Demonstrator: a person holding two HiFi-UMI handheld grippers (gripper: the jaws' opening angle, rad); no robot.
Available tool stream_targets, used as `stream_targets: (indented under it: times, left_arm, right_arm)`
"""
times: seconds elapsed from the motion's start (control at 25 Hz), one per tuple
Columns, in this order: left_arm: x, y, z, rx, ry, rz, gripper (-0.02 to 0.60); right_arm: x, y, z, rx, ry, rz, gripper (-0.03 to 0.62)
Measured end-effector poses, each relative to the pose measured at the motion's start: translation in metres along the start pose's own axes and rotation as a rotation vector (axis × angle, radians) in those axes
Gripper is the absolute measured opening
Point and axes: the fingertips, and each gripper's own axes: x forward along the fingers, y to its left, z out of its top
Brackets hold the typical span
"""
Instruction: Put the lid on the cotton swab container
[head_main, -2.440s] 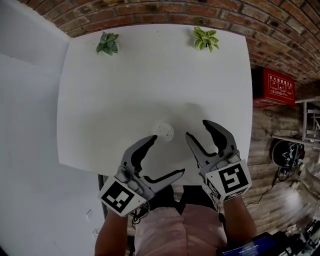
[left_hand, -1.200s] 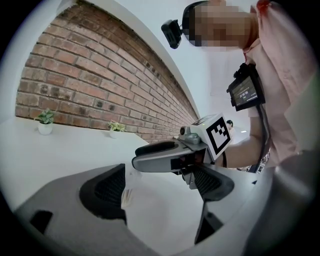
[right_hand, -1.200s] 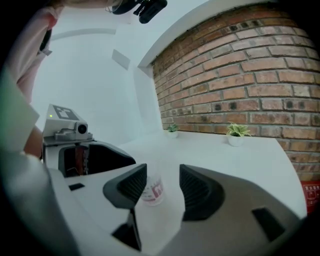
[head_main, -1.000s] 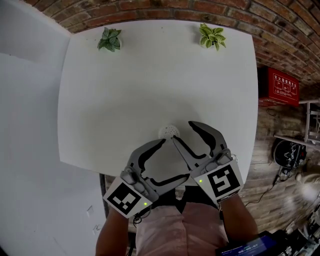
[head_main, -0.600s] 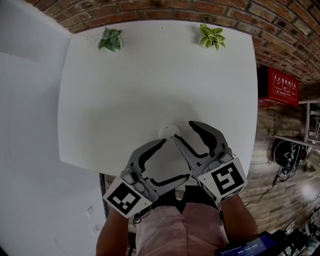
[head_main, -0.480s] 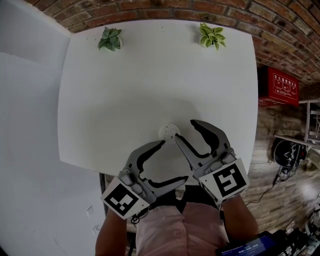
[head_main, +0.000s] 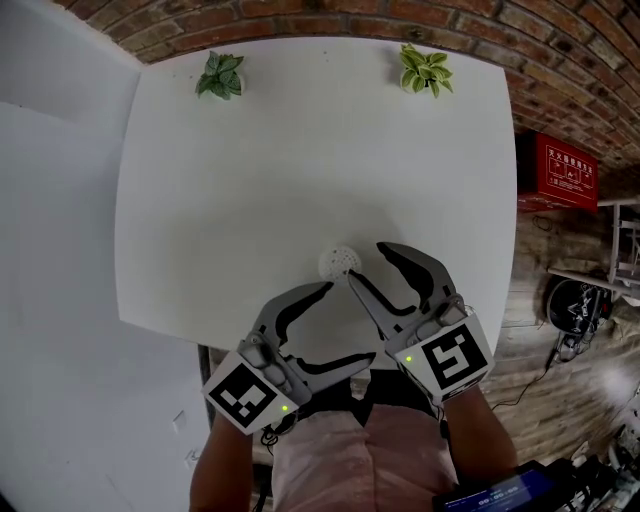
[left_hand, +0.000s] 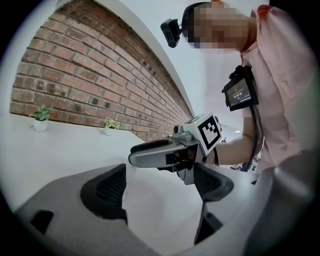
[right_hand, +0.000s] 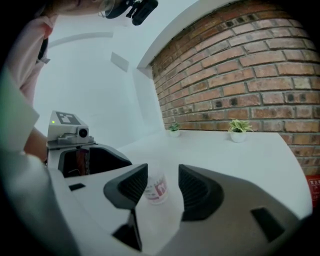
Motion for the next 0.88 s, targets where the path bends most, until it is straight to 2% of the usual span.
stream_targets:
  times: [0.24, 0.88]
  left_arm:
    - [-0.0006, 0.0, 0.0009, -0.019, -0.008, 0.005, 0.43]
    - [-0.0009, 0.0009, 0.0005, -0.006, -0.004, -0.002, 0.422]
  right_arm:
    - [-0.0009, 0.0011, -0.0002, 0.017, -0.004, 0.002, 0.189]
    - [-0.0006, 0.0019, 0.0004, 0.001, -0.02, 0.022, 0.184]
